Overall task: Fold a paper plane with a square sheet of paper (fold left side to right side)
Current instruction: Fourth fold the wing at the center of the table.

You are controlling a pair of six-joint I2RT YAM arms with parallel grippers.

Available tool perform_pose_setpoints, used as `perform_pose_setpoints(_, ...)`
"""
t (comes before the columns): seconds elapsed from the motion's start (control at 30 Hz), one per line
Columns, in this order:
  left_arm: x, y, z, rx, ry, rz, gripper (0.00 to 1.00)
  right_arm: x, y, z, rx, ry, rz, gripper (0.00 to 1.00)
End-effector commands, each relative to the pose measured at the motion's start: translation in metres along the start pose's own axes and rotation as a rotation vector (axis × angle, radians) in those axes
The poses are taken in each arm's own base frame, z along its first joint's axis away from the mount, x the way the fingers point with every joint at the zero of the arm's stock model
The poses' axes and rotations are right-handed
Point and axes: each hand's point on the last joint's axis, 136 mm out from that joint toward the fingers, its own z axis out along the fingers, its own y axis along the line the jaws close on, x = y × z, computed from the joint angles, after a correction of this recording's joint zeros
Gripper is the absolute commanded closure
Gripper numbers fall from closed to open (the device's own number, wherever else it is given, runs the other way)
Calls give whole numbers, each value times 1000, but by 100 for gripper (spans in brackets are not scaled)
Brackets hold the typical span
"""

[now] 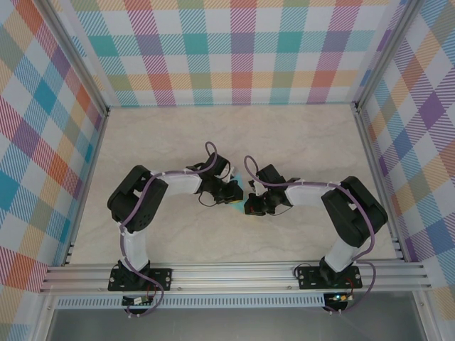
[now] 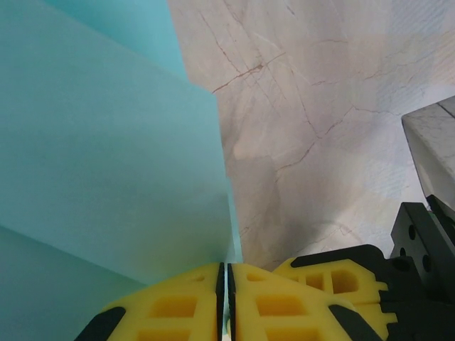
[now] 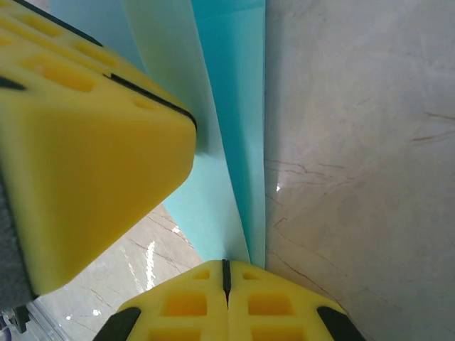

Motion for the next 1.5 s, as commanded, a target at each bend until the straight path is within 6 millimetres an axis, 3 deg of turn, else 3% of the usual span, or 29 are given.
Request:
perform_pose_setpoints(0.0, 1, 3, 5, -22, 6, 17, 88, 56, -56, 9, 202, 187, 117, 100)
perform_pose_setpoints(0.37, -10, 37, 17, -101, -15, 67, 88, 59, -60, 8, 221, 195, 116, 100)
perform_pose_setpoints(0.57, -36, 50, 9, -93, -52, 77, 88, 60, -60, 7, 219, 196, 112, 100)
perform_pose_setpoints(1.07, -122, 78, -50, -99, -142, 22, 84, 60, -55, 8, 190, 195, 112, 100)
perform_pose_setpoints(1.27, -151, 64, -67, -22, -165, 35, 77, 55, -48, 6, 168, 177, 102, 100)
perform_pose_setpoints(1.47, -163, 46, -112, 10, -256, 48, 68, 31, -19, -8, 83, 93, 53, 89)
